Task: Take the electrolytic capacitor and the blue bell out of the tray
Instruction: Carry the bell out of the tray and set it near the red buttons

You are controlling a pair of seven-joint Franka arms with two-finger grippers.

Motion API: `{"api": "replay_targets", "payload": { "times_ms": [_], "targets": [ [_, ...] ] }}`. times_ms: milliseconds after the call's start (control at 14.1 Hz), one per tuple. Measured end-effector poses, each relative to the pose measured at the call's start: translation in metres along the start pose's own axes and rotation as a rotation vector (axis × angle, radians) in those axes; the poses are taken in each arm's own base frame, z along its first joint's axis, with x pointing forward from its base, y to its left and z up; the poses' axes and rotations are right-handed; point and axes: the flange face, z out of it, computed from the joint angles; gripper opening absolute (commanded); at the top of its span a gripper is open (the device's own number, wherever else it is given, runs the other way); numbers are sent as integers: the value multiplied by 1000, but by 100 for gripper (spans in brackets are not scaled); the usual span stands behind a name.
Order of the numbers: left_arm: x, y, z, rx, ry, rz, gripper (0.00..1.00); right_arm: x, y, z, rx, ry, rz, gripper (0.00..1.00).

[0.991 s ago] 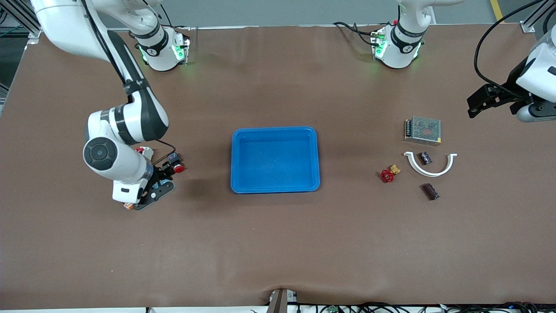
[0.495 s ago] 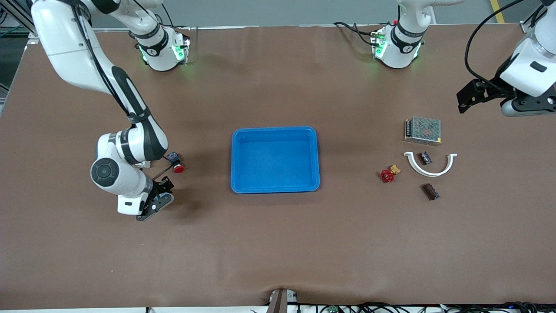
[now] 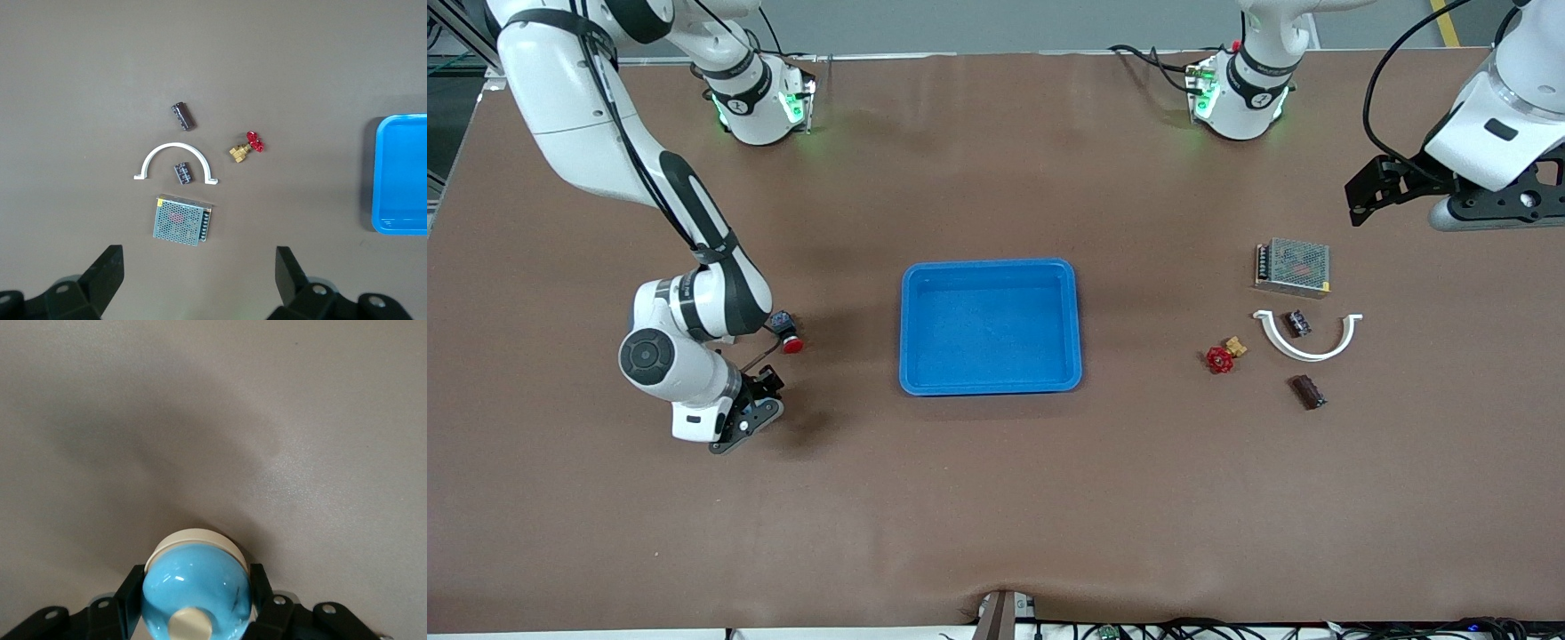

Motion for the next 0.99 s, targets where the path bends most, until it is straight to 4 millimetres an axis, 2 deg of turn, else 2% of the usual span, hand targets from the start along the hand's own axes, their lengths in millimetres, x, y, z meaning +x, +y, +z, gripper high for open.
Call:
{"api": "replay_targets", "payload": {
  "times_ms": [71, 142, 495, 708, 849, 991],
  "targets": [
    [0, -1, 0, -5, -1, 6, 100, 0, 0, 0, 0, 0, 0, 72],
    [0, -2, 0, -12, -2, 10, 100, 0, 0, 0, 0, 0, 0, 100],
    [-1, -6, -3, -29, 2, 7, 100, 1, 1, -2, -3, 6, 4, 100],
    [-2, -12, -3, -36, -3, -2, 100, 8, -8, -8, 5, 4, 68, 100],
    [-2, -23, -3, -43, -11, -8, 100, 14, -22, -28, 22, -44, 148, 100],
    [-4, -29, -4, -62, -25, -12, 100, 22, -45, -67, 22, -100, 251, 100]
  ]
}}
